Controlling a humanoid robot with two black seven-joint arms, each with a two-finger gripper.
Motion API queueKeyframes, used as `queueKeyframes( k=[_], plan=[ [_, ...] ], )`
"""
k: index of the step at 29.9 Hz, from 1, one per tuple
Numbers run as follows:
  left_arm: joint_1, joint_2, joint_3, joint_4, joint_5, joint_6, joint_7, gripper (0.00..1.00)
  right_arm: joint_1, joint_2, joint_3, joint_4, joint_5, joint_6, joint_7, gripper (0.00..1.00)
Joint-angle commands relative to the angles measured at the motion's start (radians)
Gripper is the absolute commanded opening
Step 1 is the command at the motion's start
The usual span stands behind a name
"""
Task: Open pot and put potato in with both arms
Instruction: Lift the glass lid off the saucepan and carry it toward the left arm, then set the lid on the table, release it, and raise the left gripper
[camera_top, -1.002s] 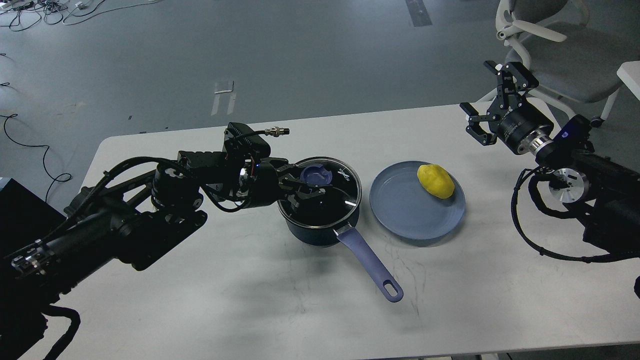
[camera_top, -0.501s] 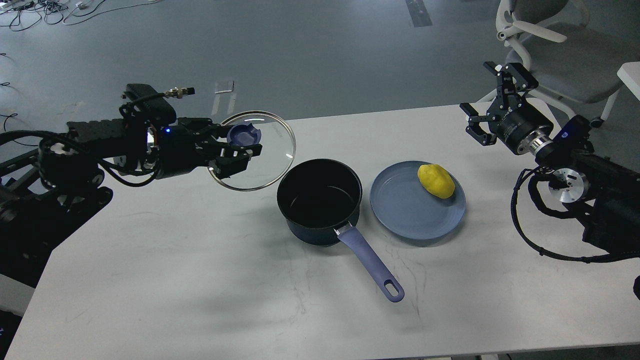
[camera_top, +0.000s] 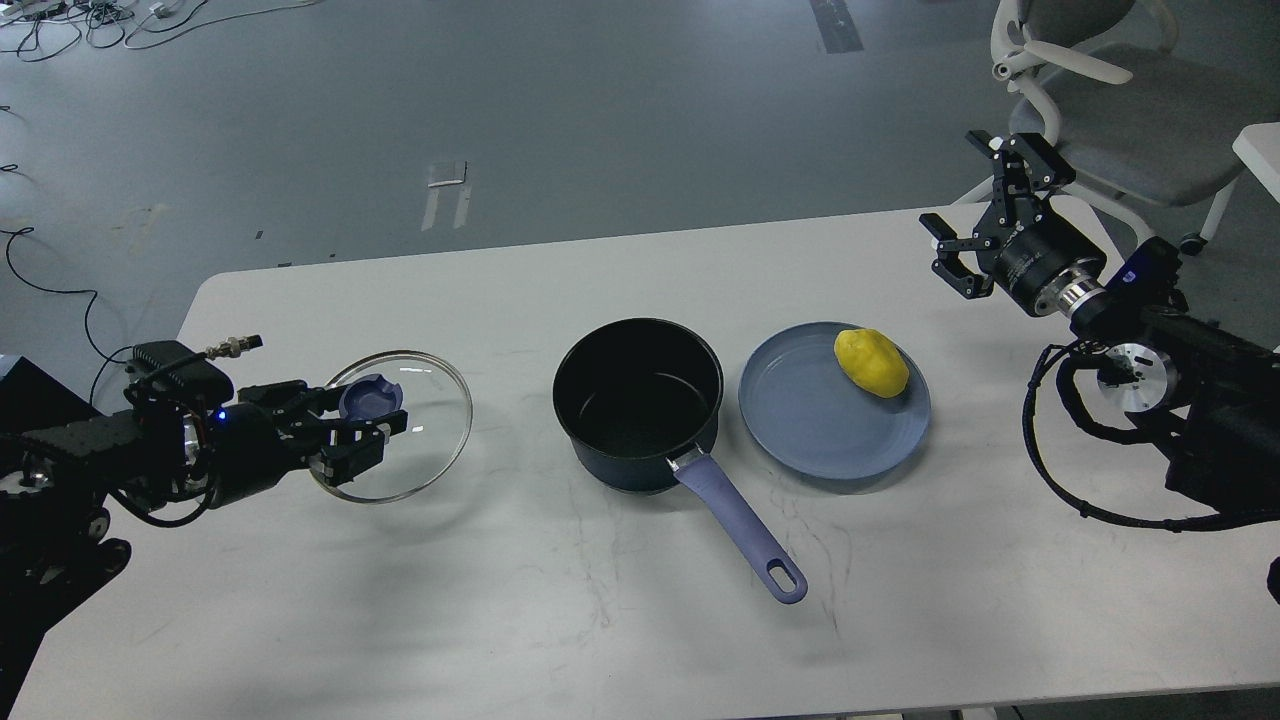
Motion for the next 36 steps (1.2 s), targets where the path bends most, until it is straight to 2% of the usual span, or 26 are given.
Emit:
queueKeyframes(
  k=[1, 9, 14, 17, 19, 24, 27, 28, 30, 31, 33, 36],
  plan=[
    [0.037, -0.023, -0.003, 0.038, -0.002, 0.044, 0.000, 0.00, 0.001, -0.002, 0.002, 0.001, 0.000, 0.000, 0.000, 1.00],
    [0.077, -0.075, -0.007, 0.110, 0.000, 0.079, 0.000, 0.01, -0.004, 0.001, 0.000, 0.000, 0.000, 0.000, 0.000, 1.00],
    [0.078, -0.103, -0.006, 0.159, 0.001, 0.079, 0.000, 0.08, -0.013, 0.001, 0.000, 0.000, 0.000, 0.000, 0.000, 1.00],
    [0.078, -0.106, -0.003, 0.162, 0.000, 0.079, 0.000, 0.20, -0.013, 0.001, 0.000, 0.001, 0.000, 0.000, 0.000, 1.00],
    [0.078, -0.106, -0.001, 0.163, 0.001, 0.079, 0.000, 0.33, -0.011, 0.001, 0.002, 0.001, 0.000, 0.000, 0.000, 1.00],
    [0.078, -0.106, 0.002, 0.165, 0.001, 0.079, 0.000, 0.45, -0.013, 0.001, 0.000, 0.001, 0.000, 0.000, 0.000, 1.00],
    [0.078, -0.106, 0.002, 0.165, 0.000, 0.079, 0.000, 0.60, -0.013, 0.001, 0.000, 0.001, 0.000, 0.000, 0.000, 1.00],
    [0.078, -0.106, 0.002, 0.165, 0.000, 0.079, 0.000, 0.69, -0.013, 0.001, 0.000, 0.001, 0.000, 0.000, 0.000, 1.00],
    [0.078, -0.105, 0.002, 0.165, 0.000, 0.079, 0.000, 0.78, -0.013, 0.001, 0.000, 0.001, 0.000, 0.000, 0.000, 1.00],
    [0.078, -0.105, 0.000, 0.165, 0.000, 0.079, 0.000, 0.86, -0.013, 0.001, 0.000, 0.001, 0.000, 0.000, 0.000, 1.00],
    [0.077, -0.100, -0.001, 0.163, -0.002, 0.079, 0.000, 0.95, -0.013, 0.001, 0.000, 0.001, 0.000, 0.000, 0.000, 1.00],
    [0.077, -0.097, -0.006, 0.162, -0.002, 0.079, 0.000, 0.97, -0.014, 0.001, 0.002, 0.001, 0.000, 0.000, 0.000, 1.00]
  ],
)
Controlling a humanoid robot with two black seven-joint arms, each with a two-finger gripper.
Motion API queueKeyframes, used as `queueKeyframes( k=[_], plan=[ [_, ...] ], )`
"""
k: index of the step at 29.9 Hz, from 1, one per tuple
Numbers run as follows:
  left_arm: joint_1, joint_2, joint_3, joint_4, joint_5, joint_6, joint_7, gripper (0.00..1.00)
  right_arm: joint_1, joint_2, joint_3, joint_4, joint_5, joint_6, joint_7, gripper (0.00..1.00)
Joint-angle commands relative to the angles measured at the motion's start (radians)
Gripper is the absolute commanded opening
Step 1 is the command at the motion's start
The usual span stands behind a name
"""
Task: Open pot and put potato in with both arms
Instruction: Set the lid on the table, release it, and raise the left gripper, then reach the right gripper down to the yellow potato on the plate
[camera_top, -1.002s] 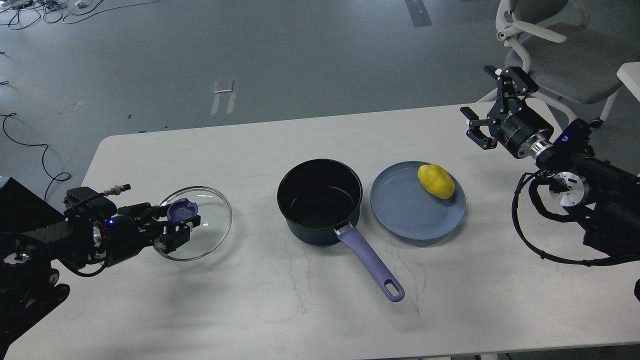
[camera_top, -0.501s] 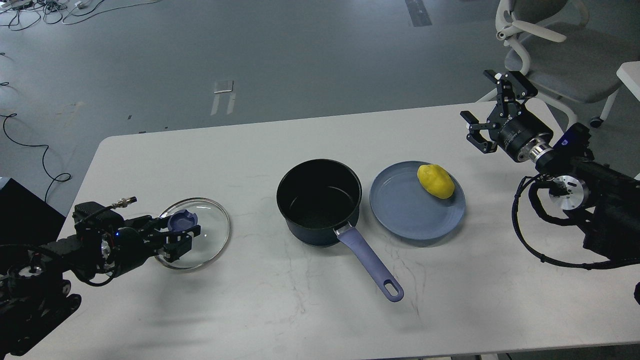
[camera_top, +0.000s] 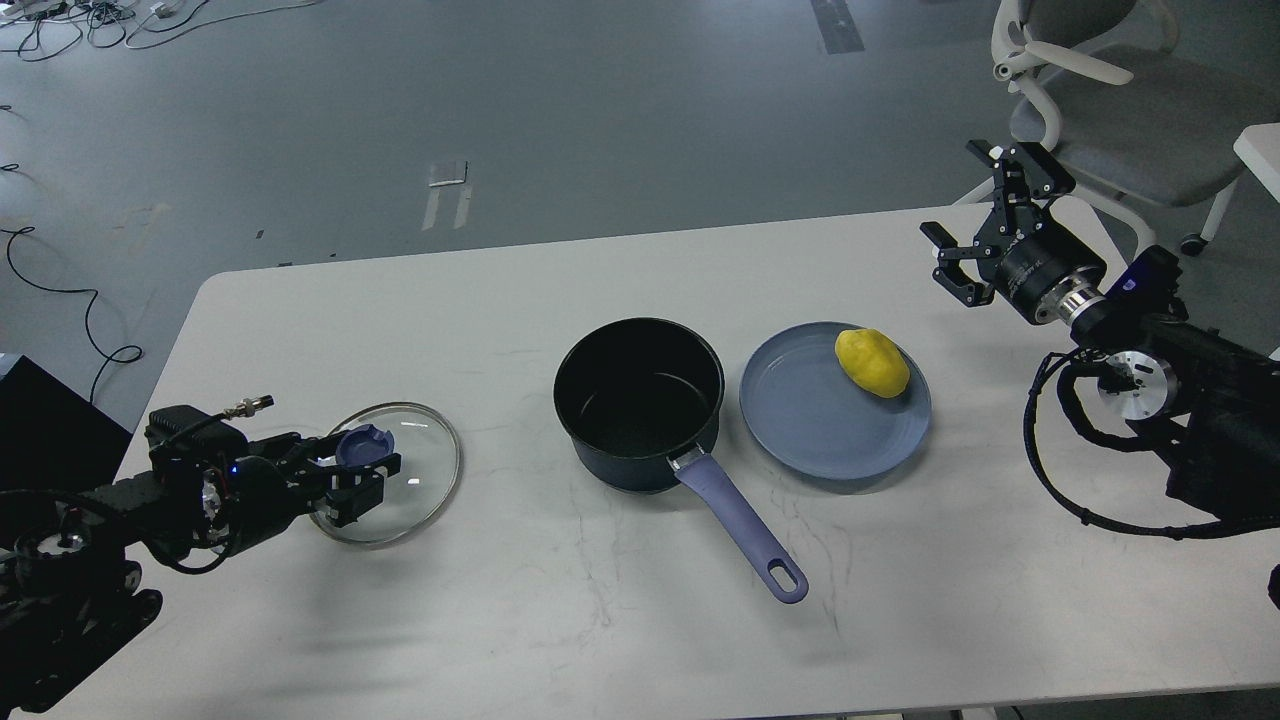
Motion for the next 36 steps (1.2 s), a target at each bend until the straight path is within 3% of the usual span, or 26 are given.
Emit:
queueKeyframes(
  k=[1, 7, 9, 11, 14, 20, 27, 36],
  plan=[
    [-0.001, 0.005, -0.005, -0.004, 0.000, 0.000, 0.000, 0.97, -0.001, 0.000, 0.001, 0.000, 0.000, 0.000, 0.000, 1.00],
    [-0.041, 0.056, -0.054, -0.076, -0.087, -0.014, 0.000, 0.97, 0.000, -0.002, 0.001, 0.000, 0.000, 0.000, 0.000, 1.00],
    [-0.127, 0.093, -0.067, -0.161, -0.261, -0.066, 0.000, 0.98, 0.000, 0.000, 0.000, 0.000, 0.000, 0.000, 0.000, 1.00],
    [-0.173, 0.107, -0.067, -0.185, -0.383, -0.112, 0.000, 0.98, 0.000, 0.000, 0.000, 0.000, 0.000, 0.000, 0.000, 1.00],
    [-0.273, 0.105, -0.076, -0.192, -0.776, -0.204, 0.000, 0.98, 0.002, -0.002, -0.003, 0.008, -0.001, 0.000, 0.000, 1.00],
    [-0.307, 0.097, -0.085, -0.188, -1.395, -0.223, 0.000, 0.98, 0.060, -0.015, -0.159, 0.020, -0.005, 0.000, 0.000, 1.00],
    [-0.294, 0.102, -0.088, -0.191, -1.460, -0.226, 0.000, 0.98, 0.256, -0.120, -0.316, 0.092, -0.179, 0.000, 0.000, 1.00],
    [-0.294, 0.099, -0.139, -0.199, -1.546, -0.270, 0.000, 0.98, 0.606, -0.248, -0.682, 0.351, -0.572, 0.000, 0.000, 1.00]
  ],
)
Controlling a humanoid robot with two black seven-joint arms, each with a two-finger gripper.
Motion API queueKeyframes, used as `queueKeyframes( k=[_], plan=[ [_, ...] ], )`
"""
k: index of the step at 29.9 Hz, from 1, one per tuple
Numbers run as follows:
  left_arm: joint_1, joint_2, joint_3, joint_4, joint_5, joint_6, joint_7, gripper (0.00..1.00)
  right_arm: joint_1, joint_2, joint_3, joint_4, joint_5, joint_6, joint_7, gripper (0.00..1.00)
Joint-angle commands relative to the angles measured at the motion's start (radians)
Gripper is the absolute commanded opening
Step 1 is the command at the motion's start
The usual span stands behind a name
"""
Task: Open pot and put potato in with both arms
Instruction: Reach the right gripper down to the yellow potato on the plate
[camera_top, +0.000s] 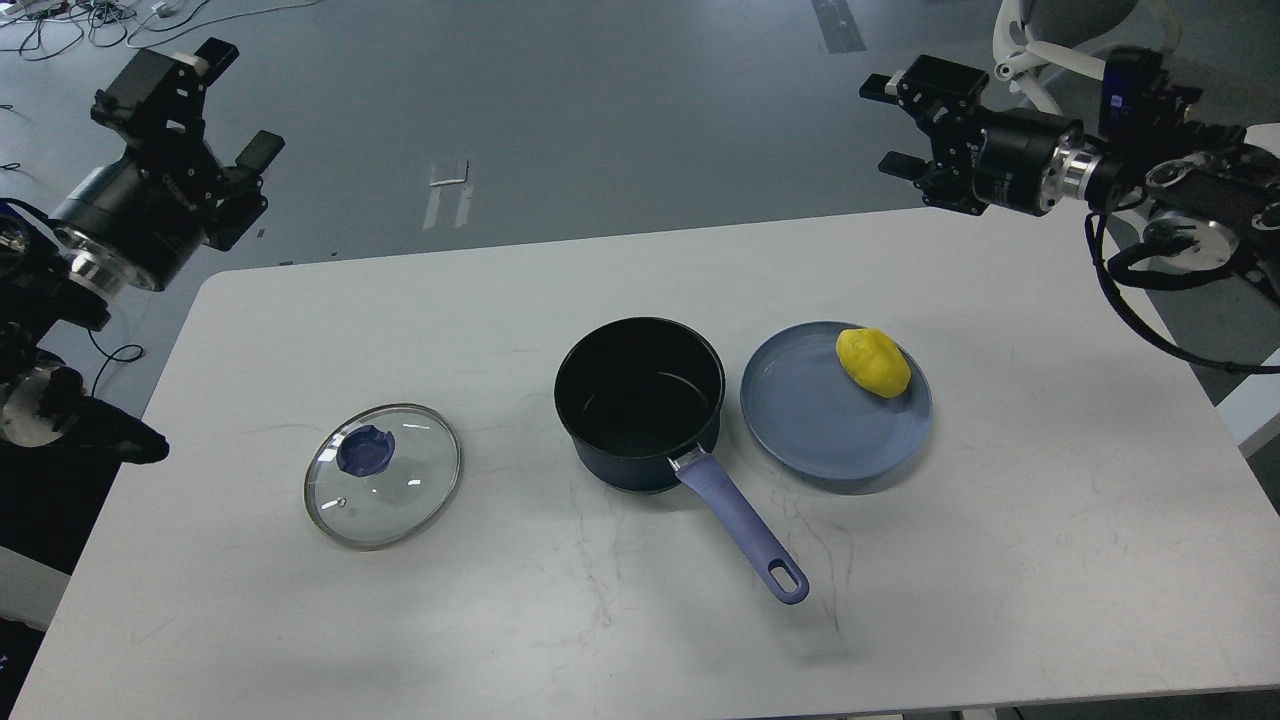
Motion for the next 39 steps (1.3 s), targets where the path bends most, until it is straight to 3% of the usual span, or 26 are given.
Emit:
queueKeyframes(
  k=[1, 7, 18, 39],
  plan=[
    [-0.002, 0.001, -0.008, -0.008, -0.006, -0.004, 0.000, 0.98, 0.132, -0.045, -0.158, 0.113, -0.160, 0.000, 0.000, 1.00],
    [0.002, 0.001, -0.008, -0.064, -0.006, -0.003, 0.000, 0.98, 0.246, -0.003, -0.373, 0.160, -0.453, 0.000, 0.000, 1.00],
    [0.002, 0.002, -0.009, -0.098, -0.006, -0.001, 0.000, 0.98, 0.234, 0.218, -0.706, 0.042, -0.607, -0.027, 0.000, 1.00],
    [0.029, 0.002, -0.009, -0.107, -0.005, -0.003, 0.000, 0.98, 0.156, 0.314, -0.682, -0.042, -0.531, -0.052, 0.000, 1.00]
  ],
)
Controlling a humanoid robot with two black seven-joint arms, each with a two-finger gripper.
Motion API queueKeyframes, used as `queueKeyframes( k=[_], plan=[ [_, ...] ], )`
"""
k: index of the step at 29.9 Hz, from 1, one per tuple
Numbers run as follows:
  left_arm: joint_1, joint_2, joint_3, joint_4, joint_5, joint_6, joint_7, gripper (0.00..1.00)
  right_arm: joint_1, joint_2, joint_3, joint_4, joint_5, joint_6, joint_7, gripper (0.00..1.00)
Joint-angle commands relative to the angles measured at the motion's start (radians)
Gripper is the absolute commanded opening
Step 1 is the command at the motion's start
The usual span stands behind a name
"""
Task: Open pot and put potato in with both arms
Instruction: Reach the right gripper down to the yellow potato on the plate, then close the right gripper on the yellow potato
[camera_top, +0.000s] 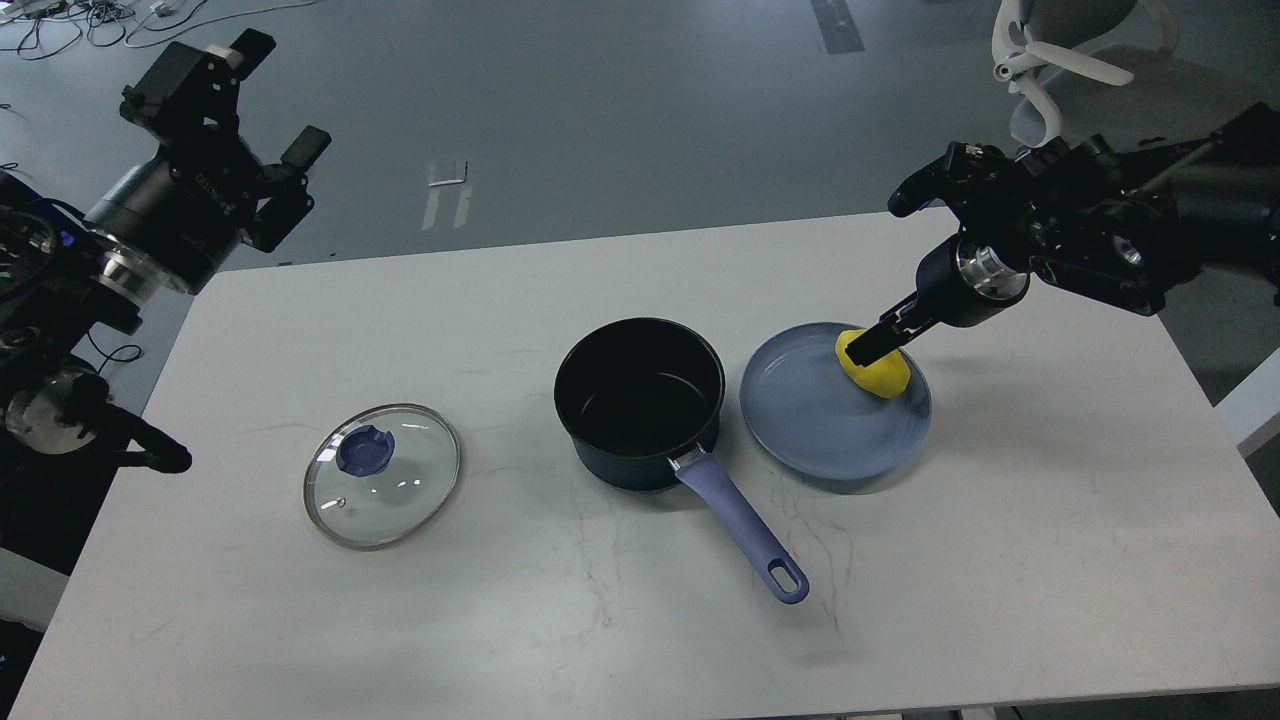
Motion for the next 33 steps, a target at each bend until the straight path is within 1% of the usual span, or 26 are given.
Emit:
queueKeyframes(
  k=[1, 24, 31, 33],
  plan=[
    [0.003, 0.000, 0.000, 0.000, 0.000, -0.001, 0.000, 0.98, -0.013, 0.022, -0.001, -0.018, 0.012, 0.000, 0.000, 1.00],
    [0.006, -0.006, -0.005, -0.004, -0.001, -0.001, 0.000, 0.98, -0.082, 0.074, -0.016, -0.108, 0.012, 0.003, 0.000, 1.00],
    [0.006, -0.006, -0.005, -0.004, -0.001, -0.002, 0.000, 0.98, -0.084, 0.074, -0.022, -0.108, 0.010, 0.009, 0.000, 0.95],
    [0.006, -0.006, -0.005, -0.004, -0.001, -0.002, 0.000, 0.98, -0.084, 0.075, -0.041, -0.108, 0.012, 0.009, 0.000, 0.94]
  ],
)
